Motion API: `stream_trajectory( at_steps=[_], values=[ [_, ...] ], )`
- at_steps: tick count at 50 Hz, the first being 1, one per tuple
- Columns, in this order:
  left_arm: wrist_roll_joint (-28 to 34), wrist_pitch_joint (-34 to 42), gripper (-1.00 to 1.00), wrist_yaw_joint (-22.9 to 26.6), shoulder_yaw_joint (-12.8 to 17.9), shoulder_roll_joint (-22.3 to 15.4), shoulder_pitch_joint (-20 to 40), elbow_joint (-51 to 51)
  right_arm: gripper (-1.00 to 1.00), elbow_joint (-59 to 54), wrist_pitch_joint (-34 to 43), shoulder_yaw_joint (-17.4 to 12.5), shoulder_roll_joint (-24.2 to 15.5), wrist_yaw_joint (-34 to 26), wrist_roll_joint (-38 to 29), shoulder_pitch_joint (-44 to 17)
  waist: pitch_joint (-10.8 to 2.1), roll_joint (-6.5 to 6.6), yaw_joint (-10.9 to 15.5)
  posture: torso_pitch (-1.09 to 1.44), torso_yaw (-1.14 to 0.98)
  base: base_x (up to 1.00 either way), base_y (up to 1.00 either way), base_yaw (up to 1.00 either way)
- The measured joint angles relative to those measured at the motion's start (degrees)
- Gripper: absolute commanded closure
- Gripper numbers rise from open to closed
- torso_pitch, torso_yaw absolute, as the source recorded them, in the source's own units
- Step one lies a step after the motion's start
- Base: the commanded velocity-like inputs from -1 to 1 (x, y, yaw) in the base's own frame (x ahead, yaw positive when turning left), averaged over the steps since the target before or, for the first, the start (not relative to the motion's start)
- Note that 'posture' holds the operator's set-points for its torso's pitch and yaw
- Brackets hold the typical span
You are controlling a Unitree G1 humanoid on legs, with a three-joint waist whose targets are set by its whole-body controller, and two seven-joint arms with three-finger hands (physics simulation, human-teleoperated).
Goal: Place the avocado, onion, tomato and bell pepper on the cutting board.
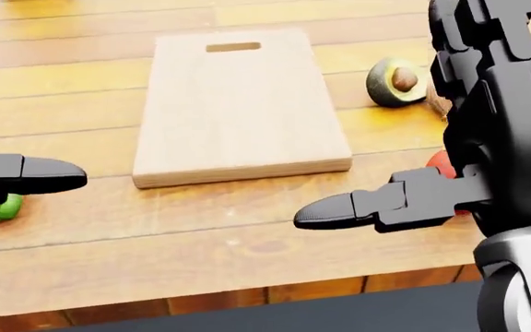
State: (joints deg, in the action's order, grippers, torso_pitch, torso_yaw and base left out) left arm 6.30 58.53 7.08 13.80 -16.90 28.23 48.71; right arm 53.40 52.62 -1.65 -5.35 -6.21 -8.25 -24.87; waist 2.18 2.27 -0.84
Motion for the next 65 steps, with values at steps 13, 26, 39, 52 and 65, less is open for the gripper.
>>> stream_trajectory(
  at_steps=[13, 26, 39, 52, 65],
  values=[
    [0.8, 2.1, -1.0, 0.4, -0.5, -0.4, 1.2, 0.2, -1.0, 1.4, -0.4, -0.7, -0.2, -0.2, 1.5, 1.7, -0.48, -1.91, 1.6, 0.0, 0.0, 0.04, 0.0, 0.0],
    [1.0, 1.4, -1.0, 1.0, -1.6, 0.4, 0.7, -0.5, -1.0, 0.9, -1.0, -1.3, -0.6, 0.4, 1.3, 2.3, 1.01, -2.37, 0.5, 0.0, 0.0, 0.06, 0.0, 0.0],
    [1.5, 1.1, -1.0, 0.8, -0.6, 0.8, -0.6, -1.0, -1.0, 0.3, 0.2, 0.1, -0.4, 0.1, 0.5, 1.7, 0.1, -2.91, 0.7, 0.0, 0.0, 0.0, 0.0, 0.0],
    [0.1, 0.2, -1.0, 0.4, -0.7, 0.6, -0.2, -1.1, -1.0, 0.5, 2.2, 0.8, -0.9, -1.3, -2.6, -1.0, -0.21, -2.16, 0.9, 0.0, 0.0, 0.01, 0.0, 0.0],
    [0.4, -0.7, -1.0, 0.1, 0.1, 0.2, -0.5, -0.7, -1.0, 1.2, 1.1, 0.3, 0.3, -1.6, -2.3, -0.1, -0.22, -0.88, 0.5, 0.0, 0.0, 0.12, 0.0, 0.0]
  ],
)
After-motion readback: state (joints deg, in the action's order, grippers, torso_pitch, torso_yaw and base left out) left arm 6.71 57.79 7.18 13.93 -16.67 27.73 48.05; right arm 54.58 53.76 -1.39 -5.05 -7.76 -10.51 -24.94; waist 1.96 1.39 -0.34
